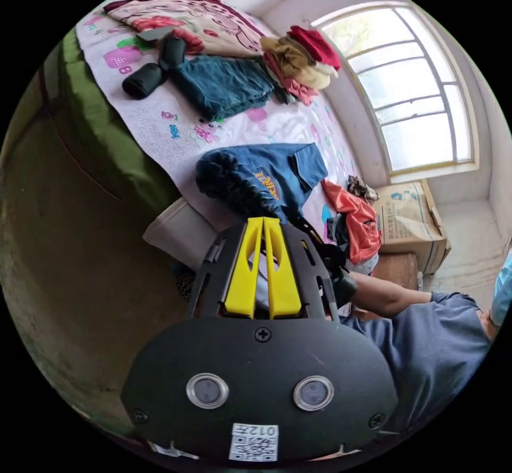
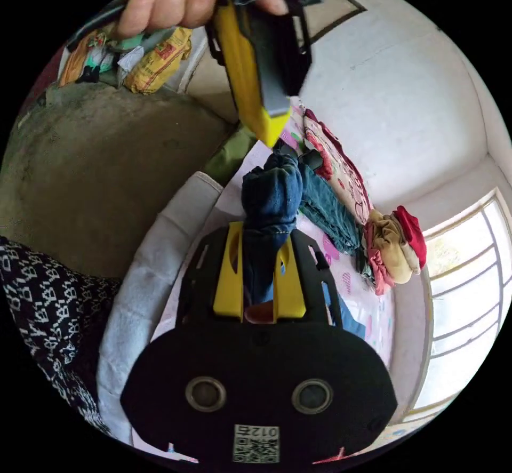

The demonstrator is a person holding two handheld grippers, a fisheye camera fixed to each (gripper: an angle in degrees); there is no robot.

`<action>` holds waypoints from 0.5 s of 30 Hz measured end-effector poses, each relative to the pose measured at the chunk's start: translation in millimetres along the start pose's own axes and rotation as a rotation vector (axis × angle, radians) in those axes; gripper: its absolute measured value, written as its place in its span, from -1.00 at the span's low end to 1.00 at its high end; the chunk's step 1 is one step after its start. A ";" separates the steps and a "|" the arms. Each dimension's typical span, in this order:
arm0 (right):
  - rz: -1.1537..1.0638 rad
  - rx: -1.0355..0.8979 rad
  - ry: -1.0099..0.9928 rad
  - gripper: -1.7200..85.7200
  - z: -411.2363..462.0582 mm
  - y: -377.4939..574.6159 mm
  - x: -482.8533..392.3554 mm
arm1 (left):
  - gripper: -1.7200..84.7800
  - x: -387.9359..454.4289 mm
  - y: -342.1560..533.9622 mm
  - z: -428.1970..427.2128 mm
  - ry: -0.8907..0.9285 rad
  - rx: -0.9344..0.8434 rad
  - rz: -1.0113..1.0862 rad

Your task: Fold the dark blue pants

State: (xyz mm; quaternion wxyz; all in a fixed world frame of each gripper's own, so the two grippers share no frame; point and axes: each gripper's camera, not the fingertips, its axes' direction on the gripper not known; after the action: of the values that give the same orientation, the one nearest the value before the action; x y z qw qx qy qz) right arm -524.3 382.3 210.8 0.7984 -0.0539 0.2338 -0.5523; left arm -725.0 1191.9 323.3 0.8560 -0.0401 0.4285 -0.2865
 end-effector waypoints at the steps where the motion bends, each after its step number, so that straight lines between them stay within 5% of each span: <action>1: 0.067 0.022 -0.043 -0.79 -3.4 7.4 21.6 | -0.94 -10.0 5.5 -2.9 -0.055 0.035 -0.013; 6: 0.257 0.094 -0.177 -0.81 -4.7 47.9 94.2 | -0.95 -8.8 -15.7 51.3 0.005 0.007 0.091; 15: 0.627 0.200 -0.290 -0.82 22.5 177.1 255.9 | -0.95 166.2 -114.7 153.6 0.115 0.044 0.557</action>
State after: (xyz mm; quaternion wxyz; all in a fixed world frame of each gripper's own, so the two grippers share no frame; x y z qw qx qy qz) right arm -291.0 214.3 89.4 0.9552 0.0210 0.0681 -0.2872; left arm -583.2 982.0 337.9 0.8768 0.1142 0.4643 -0.0514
